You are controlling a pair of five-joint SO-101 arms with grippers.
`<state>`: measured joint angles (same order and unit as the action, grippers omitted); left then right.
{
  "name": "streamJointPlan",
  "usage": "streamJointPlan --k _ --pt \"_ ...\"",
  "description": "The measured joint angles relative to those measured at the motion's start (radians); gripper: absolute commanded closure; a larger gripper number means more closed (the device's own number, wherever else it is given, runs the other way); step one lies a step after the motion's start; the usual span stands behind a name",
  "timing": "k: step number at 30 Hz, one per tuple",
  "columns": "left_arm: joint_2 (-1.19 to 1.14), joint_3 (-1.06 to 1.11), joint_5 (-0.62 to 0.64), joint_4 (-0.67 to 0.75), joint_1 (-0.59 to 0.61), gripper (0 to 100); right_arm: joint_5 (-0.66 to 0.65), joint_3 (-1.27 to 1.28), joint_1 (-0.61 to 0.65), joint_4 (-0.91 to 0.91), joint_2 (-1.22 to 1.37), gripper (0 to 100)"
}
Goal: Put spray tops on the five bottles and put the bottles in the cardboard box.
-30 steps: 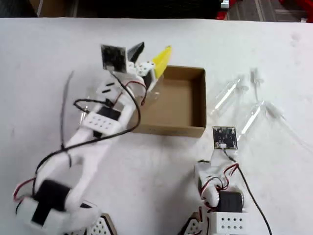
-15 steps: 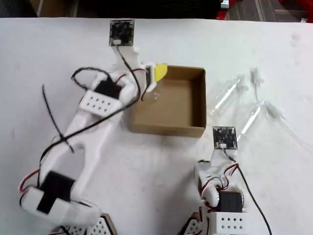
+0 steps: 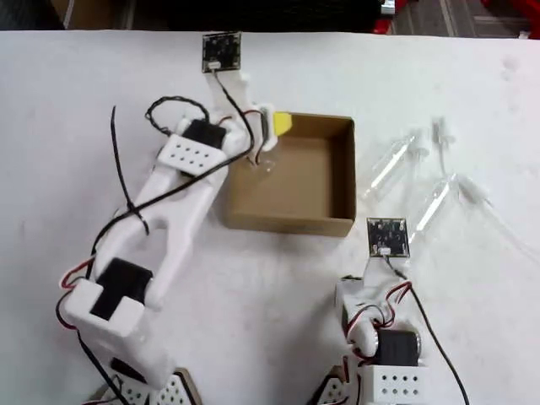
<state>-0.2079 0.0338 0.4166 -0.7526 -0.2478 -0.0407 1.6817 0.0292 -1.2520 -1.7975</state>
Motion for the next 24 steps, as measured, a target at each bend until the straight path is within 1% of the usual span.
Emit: streamJointPlan --k 8,10,13,15,24 --pt "0.000 -0.002 0.000 0.000 0.000 75 0.000 0.000 0.000 0.000 0.000 98.4" --pt "0.000 -0.002 0.000 0.000 0.000 80 0.000 0.000 0.000 0.000 0.000 98.4" --pt "0.000 -0.002 0.000 0.000 0.000 89 0.000 0.000 0.000 0.000 0.000 98.4" --pt "0.000 -0.002 0.000 0.000 0.000 93 0.000 0.000 0.000 0.000 0.000 98.4" --pt "0.000 -0.018 0.002 0.000 0.002 93 0.000 0.000 0.000 0.000 0.000 98.4"
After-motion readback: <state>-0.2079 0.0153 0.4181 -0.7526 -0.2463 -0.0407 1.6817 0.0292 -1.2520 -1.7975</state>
